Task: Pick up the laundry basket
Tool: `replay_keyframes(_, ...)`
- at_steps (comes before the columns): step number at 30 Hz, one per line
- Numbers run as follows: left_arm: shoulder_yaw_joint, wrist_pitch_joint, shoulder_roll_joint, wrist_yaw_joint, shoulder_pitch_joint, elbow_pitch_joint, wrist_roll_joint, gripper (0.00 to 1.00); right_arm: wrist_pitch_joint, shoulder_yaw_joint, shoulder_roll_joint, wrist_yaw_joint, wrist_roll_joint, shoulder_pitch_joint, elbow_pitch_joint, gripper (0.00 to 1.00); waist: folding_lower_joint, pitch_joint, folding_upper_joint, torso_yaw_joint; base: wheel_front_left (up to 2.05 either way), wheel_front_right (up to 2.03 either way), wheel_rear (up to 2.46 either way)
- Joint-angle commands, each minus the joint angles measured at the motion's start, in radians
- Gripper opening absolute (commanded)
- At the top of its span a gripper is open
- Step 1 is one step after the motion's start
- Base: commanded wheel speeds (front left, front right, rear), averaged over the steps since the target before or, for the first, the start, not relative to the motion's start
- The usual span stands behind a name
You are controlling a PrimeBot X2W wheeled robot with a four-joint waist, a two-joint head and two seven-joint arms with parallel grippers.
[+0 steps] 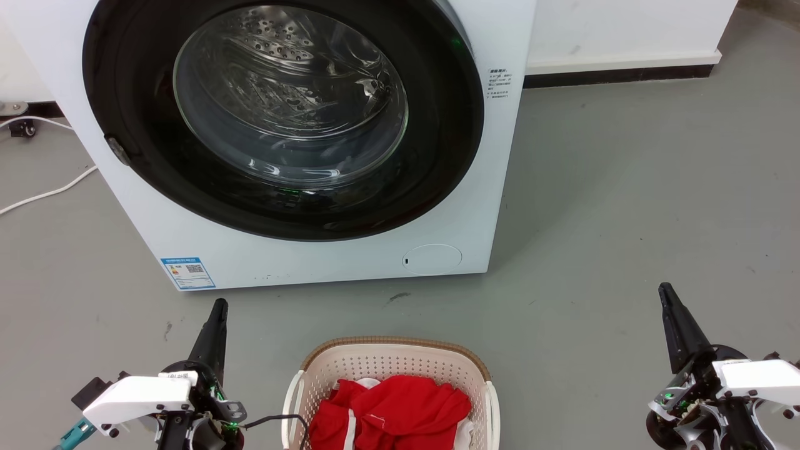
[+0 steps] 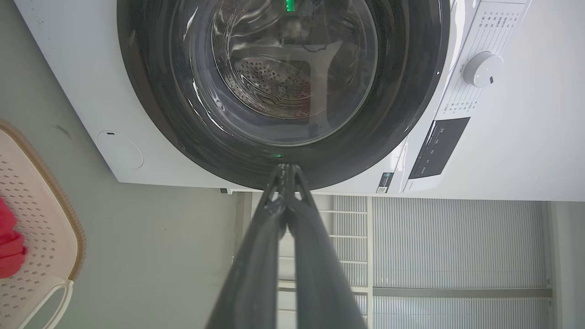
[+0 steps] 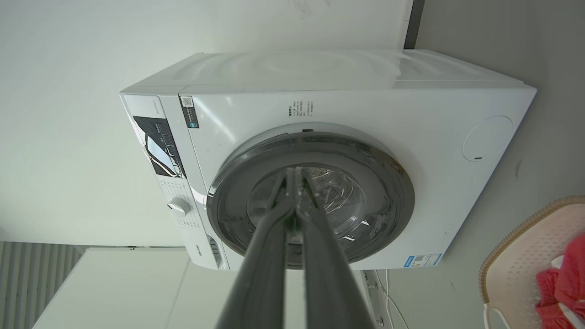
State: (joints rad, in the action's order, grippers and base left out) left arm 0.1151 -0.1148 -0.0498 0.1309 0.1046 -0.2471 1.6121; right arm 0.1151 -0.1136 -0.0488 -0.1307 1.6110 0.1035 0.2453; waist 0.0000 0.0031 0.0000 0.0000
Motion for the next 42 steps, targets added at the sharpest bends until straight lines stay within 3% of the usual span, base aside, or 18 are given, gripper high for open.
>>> replay_keyframes(1,0.001,-0.002,0.001,0.003,0.008,0.003,0.002,0.0,0.001,-0.001,-0.003,0.0,0.004,0.011,0.0,0.0,0.0,0.0,0.0,0.0,0.0,0.0,0.0)
replay_keyframes(18,0.001,-0.002,0.001,0.003,0.008,0.003,0.002,0.0,0.001,-0.001,-0.003,0.0,0.004,0.011,0.0,0.0,0.0,0.0,0.0,0.0,0.0,0.0,0.0)
replay_keyframes(19,0.0,0.0,0.0,0.0,0.0,0.0,0.0,1.0,0.0,0.0,0.0,0.0,0.0,0.0,0.0,1.0,0.0,0.0,0.0,0.0,0.0,0.0,0.0)
replay_keyframes(29,-0.01,0.035,0.002,0.0,-0.017,-0.004,-0.046,1.0,-0.034,0.0,0.002,0.0,-0.052,-0.023,0.007,1.0,0.0,0.001,0.0,0.0,0.0,0.0,0.0)
replay_keyframes(42,-0.016,0.096,0.001,-0.021,-0.014,0.058,-0.298,1.0,-0.095,0.02,0.001,0.0,-0.354,-0.038,-0.079,1.0,0.0,0.005,0.0,-0.001,0.0,0.0,0.0)
